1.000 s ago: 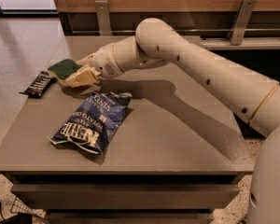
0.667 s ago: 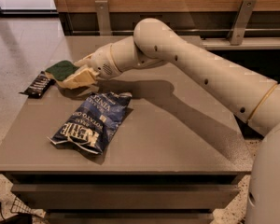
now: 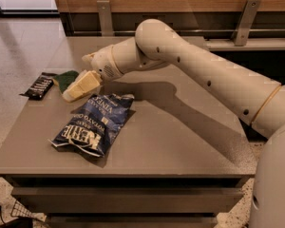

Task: Move sponge near rxbar chocolate

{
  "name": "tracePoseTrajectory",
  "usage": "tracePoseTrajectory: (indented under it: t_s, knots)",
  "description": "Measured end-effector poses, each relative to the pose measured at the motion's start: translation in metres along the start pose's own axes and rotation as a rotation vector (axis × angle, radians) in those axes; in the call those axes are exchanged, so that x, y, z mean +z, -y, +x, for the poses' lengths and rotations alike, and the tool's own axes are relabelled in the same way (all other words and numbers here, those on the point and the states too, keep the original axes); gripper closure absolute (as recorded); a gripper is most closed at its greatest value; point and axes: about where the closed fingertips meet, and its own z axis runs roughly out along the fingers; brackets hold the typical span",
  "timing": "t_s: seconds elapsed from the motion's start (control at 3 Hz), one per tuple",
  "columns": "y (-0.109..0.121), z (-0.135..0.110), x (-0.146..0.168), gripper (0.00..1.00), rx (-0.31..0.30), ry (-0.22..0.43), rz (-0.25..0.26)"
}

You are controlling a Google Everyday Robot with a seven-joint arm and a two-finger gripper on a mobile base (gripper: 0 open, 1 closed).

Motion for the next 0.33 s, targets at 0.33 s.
tracePoseTrajectory:
  t_s: [0.33]
  knots:
    - [-0.0001,0.0,0.0001,0.0,0.0,0.0,0.0]
